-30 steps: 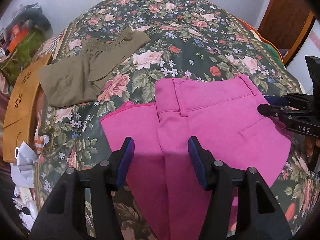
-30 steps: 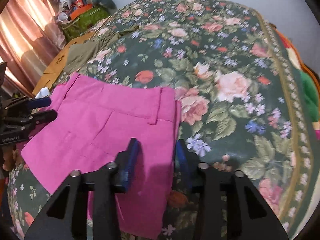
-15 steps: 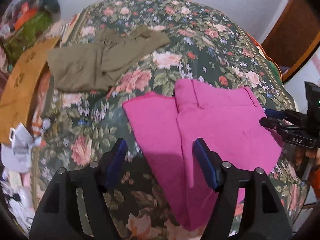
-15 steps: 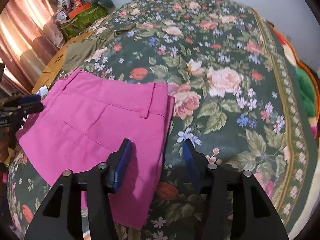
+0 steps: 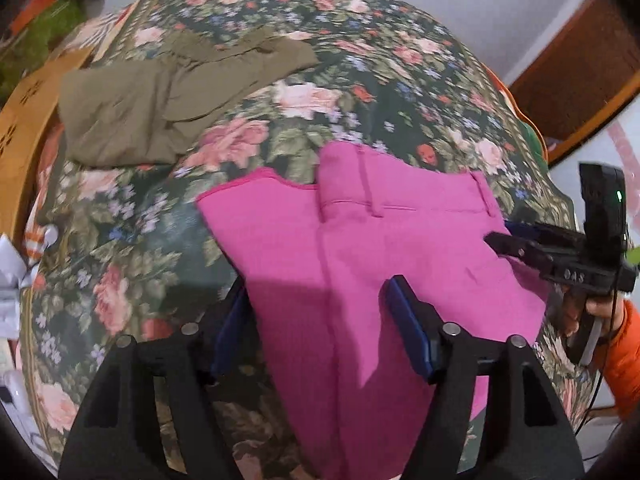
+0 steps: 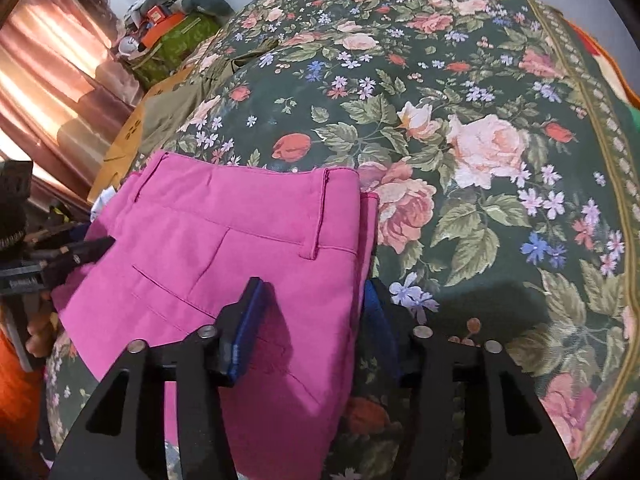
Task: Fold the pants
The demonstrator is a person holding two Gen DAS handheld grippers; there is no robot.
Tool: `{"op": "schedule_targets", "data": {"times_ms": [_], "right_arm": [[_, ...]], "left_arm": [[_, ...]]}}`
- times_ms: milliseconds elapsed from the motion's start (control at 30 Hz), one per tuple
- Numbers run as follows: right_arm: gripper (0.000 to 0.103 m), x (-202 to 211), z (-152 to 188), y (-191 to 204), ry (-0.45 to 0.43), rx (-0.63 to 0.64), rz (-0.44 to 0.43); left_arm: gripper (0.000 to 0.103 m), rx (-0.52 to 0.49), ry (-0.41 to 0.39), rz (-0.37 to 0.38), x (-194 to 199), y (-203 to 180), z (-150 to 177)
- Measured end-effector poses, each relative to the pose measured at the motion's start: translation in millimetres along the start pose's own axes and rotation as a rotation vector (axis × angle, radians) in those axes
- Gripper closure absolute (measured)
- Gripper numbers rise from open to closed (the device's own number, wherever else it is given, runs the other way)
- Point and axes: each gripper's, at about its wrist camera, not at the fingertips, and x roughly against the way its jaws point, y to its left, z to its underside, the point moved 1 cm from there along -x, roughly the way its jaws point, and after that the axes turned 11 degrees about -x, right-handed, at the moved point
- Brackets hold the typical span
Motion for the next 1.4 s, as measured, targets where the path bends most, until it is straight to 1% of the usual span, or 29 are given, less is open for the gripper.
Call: {"op": "schedule_targets", "data": {"times_ms": [67, 133, 200, 233, 300, 433, 467, 600, 633, 767, 933, 1100, 1233, 1400], "right_arm": [[0.068, -1, 1, 0, 0.002, -0.018, -0.006], [0.075, -1, 0, 1, -0.006, -0.025, 0.003], [0.081, 2, 1, 3, -0.018, -0.024, 0.012], [0.087, 3, 1, 3, -0.024, -0.021, 0.015], [0.091, 9, 2, 7, -0.049, -0.002, 0.026], [0.093, 19, 0, 18, -0.094, 0.042, 0.052], [0.093, 24, 0, 21, -0.109, 0.056, 0.056], [0.093, 44, -7, 38, -0.164, 0.092, 0.043], [0.093, 49, -8, 43, -0.18, 0.105, 0.041], [0.093, 65, -15, 67, -0.248, 0.144, 0.037], [0.093, 72, -32, 93, -0.29, 0.175, 0.025], [0.093, 75, -50, 117, -0.335, 0.198, 0.015], [0.093, 70, -69, 139, -0.364, 0.208, 0.002], [0.093, 54, -95, 162, -0.389, 0.221, 0.001]], "left_arm": [[0.044, -0.003, 0.0, -0.005, -2, -3, -2], [0.056, 0.029, -0.007, 0.017, -1, -1, -4], [0.063, 0.058, -0.013, 0.033, -1, 2, -4], [0.071, 0.064, -0.017, 0.033, 0, 2, -4], [0.078, 0.062, -0.03, 0.023, 4, -1, -4], [0.087, 0.029, -0.048, -0.019, 13, -10, -7], [0.088, 0.02, -0.055, -0.032, 17, -11, -8], [0.093, -0.003, -0.096, -0.076, 35, -12, -11], [0.097, -0.009, -0.113, -0.092, 42, -11, -13], [0.098, -0.013, -0.162, -0.129, 65, -4, -22], [0.099, -0.029, -0.208, -0.196, 86, 7, -36], [0.099, -0.022, -0.262, -0.24, 108, 30, -55], [0.099, -0.009, -0.287, -0.284, 115, 53, -72], [0.099, -0.006, -0.309, -0.349, 117, 83, -92]]}}
